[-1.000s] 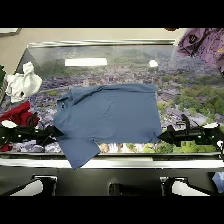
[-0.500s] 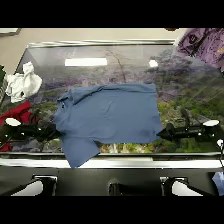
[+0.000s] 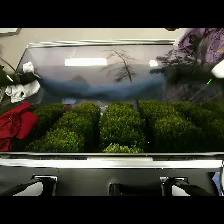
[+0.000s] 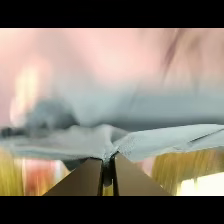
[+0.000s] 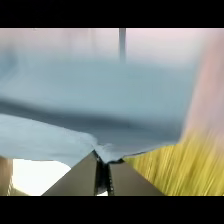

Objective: Fold the clothes and pants, and hang the long-sleeved shirts on hangers.

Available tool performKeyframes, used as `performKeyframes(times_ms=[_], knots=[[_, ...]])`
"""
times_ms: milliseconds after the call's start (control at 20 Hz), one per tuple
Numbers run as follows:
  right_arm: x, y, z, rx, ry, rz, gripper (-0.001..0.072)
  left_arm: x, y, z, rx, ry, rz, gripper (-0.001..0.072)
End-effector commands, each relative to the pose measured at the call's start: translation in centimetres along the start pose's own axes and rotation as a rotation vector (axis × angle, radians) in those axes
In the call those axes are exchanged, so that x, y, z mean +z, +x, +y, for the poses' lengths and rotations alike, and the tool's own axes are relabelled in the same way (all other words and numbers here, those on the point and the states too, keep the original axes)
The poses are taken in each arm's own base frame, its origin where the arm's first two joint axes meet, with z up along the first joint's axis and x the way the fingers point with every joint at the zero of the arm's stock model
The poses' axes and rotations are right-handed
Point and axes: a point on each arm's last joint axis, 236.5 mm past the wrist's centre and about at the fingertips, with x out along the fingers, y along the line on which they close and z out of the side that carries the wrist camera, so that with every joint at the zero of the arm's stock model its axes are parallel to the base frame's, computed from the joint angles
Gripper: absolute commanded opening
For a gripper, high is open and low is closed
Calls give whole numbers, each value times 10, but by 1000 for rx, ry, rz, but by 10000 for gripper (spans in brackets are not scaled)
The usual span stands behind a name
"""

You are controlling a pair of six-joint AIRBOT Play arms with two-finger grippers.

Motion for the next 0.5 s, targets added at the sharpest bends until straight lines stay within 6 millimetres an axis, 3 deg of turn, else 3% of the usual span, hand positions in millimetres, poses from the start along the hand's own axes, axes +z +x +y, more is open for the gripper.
performKeyframes(times_ms=[0,100,250,350,450], knots=[[139,-140,55,-47,-160,-429,30,127,-129,-92,-35,186,-401,21],[157,-224,90,-25,-187,-588,30,147,-208,-139,-36,278,-571,21],[138,-329,129,-4,-188,-749,30,125,-288,-175,-3,311,-696,21],[118,-382,141,-17,-167,-827,30,103,-327,-188,24,306,-752,21],[108,-415,138,-49,-116,-886,30,85,-360,-194,75,329,-804,21]])
